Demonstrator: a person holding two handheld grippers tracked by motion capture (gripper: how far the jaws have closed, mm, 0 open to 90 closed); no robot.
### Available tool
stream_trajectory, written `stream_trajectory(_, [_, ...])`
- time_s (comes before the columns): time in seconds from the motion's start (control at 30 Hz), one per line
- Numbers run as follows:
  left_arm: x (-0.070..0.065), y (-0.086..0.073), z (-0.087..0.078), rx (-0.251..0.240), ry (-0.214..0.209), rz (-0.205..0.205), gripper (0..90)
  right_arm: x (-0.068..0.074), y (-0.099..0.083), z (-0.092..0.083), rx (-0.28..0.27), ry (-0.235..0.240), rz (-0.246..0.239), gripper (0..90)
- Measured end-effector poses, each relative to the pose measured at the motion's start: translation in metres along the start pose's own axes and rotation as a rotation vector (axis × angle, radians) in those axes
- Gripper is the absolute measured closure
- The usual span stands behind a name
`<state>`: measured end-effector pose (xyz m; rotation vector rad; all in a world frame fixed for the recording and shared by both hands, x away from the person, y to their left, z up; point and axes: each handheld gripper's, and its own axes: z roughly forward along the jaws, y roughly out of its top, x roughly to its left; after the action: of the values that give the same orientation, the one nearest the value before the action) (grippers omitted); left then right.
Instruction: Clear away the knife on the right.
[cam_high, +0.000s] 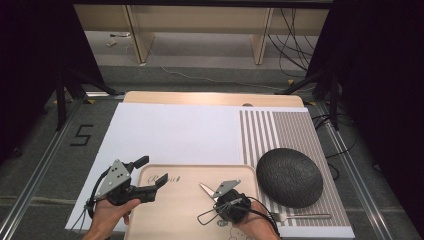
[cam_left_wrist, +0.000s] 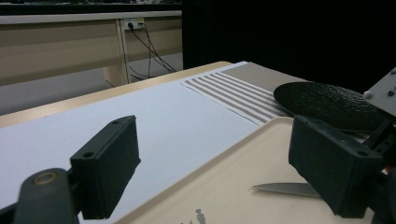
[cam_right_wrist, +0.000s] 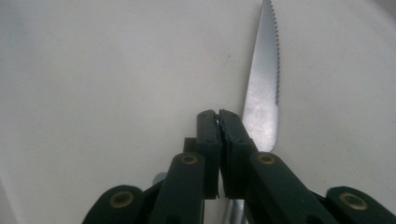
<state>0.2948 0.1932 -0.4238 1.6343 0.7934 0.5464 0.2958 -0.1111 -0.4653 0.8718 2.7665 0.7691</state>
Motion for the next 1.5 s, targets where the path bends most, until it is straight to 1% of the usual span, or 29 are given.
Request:
stream_trajectory(0.03, [0.000, 0.000, 0.000, 0.000, 0.000, 0.000, 15.9, -0.001, 0.000, 0.001, 0.004, -0.008, 0.001, 90.0])
stream_trajectory(0.2, [0.000, -0.001, 0.001, 0.002, -0.003, -0.001, 15.9, -0.005, 0.002, 0.002, 0.015, -0.036, 0.000, 90.0])
stream_trajectory(0.27, [-0.001, -0.001, 0.001, 0.005, -0.003, -0.003, 15.9, -0.005, 0.002, 0.002, 0.022, -0.054, -0.013, 90.0])
stream_trajectory(0.4, [-0.001, -0.001, 0.001, 0.005, -0.004, 0.000, 15.9, -0.008, 0.003, 0.004, 0.030, -0.069, -0.018, 90.0])
stream_trajectory(0.57, [0.000, -0.001, 0.002, 0.008, -0.003, -0.003, 15.9, -0.015, 0.004, 0.004, 0.033, -0.083, 0.001, 90.0])
stream_trajectory(0.67, [0.000, -0.001, 0.001, 0.007, -0.003, -0.003, 15.9, -0.020, 0.003, 0.003, 0.041, -0.109, 0.000, 90.0])
stream_trajectory(0.83, [0.000, -0.001, 0.000, 0.004, -0.003, -0.002, 15.9, -0.028, 0.001, 0.001, 0.051, -0.122, 0.015, 90.0])
stream_trajectory(0.93, [0.000, 0.000, 0.001, 0.004, -0.001, -0.003, 15.9, -0.031, 0.000, 0.000, 0.063, -0.138, 0.017, 90.0])
stream_trajectory(1.03, [0.000, 0.000, 0.000, 0.004, -0.002, -0.001, 15.9, -0.034, -0.001, -0.002, 0.073, -0.153, 0.030, 90.0])
stream_trajectory(1.17, [0.000, 0.000, 0.000, 0.004, -0.001, -0.001, 15.9, -0.039, -0.003, -0.005, 0.084, -0.161, 0.052, 90.0])
stream_trajectory(1.27, [0.000, 0.000, -0.001, 0.000, 0.000, -0.002, 15.9, -0.042, -0.005, -0.006, 0.093, -0.169, 0.059, 90.0])
stream_trajectory(1.5, [0.000, 0.000, -0.001, 0.002, 0.000, -0.003, 15.9, -0.049, -0.011, -0.012, 0.110, -0.166, 0.088, 90.0])
